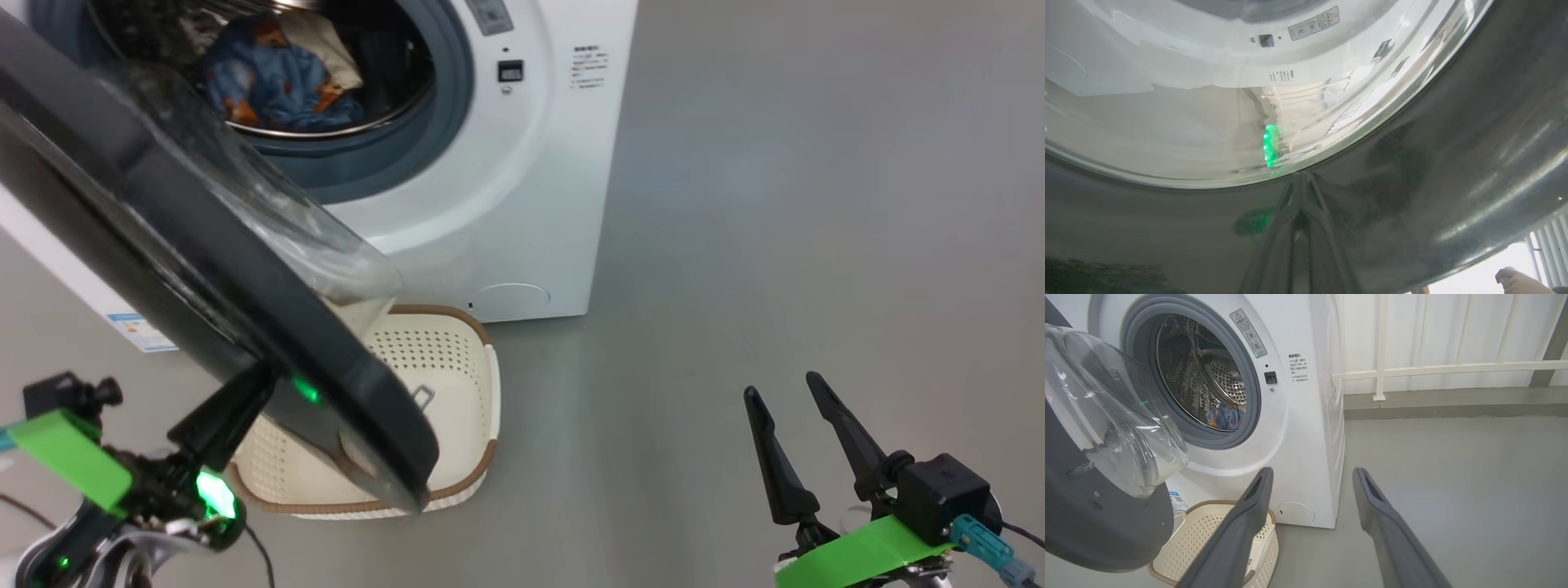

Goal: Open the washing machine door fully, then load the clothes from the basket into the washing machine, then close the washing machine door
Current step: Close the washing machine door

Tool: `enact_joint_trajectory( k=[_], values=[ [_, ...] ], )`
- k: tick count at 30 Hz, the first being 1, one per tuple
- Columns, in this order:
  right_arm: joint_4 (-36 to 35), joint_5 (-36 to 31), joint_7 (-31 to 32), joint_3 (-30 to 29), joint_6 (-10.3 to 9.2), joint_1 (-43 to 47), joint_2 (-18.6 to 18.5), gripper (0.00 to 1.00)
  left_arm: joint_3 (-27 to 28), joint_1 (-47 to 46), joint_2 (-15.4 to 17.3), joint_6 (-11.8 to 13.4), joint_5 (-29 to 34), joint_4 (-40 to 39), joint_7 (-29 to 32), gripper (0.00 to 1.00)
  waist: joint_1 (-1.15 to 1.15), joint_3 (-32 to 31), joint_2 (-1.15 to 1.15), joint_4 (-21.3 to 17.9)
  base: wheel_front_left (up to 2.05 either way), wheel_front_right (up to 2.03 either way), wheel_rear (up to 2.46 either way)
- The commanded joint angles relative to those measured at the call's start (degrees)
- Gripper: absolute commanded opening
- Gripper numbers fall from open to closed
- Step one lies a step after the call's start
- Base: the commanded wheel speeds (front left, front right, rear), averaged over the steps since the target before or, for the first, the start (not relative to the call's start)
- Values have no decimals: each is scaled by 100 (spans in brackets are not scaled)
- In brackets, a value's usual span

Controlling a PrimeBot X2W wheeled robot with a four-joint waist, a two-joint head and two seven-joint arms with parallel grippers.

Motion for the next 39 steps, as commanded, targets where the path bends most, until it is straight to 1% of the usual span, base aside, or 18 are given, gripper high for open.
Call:
enact_joint_trajectory(
  k=[1,7,15,21,29,39],
  values=[
    [-111,68,-71,155,9,-220,-14,100,146,-385,72,-113,80,-55,3,0,0,141,0,-198,0,0,0],
    [-66,104,-148,102,9,-393,-14,100,55,-891,-95,-197,188,349,-27,0,0,294,0,-444,0,0,0],
    [20,134,-242,112,9,-548,-14,100,68,-1571,-371,-299,223,975,-87,0,0,475,0,-689,0,0,0],
    [112,199,-331,111,9,-586,-14,100,88,-1802,-424,-337,321,1220,-51,0,0,543,0,-810,0,0,0],
    [207,207,-390,78,9,-567,-14,100,320,-1697,-496,-355,328,1255,-25,0,0,499,0,-819,0,0,0],
    [222,174,-383,56,9,-500,-14,100,938,-996,-817,-357,319,616,-25,0,0,374,0,-578,0,0,0]
  ],
)
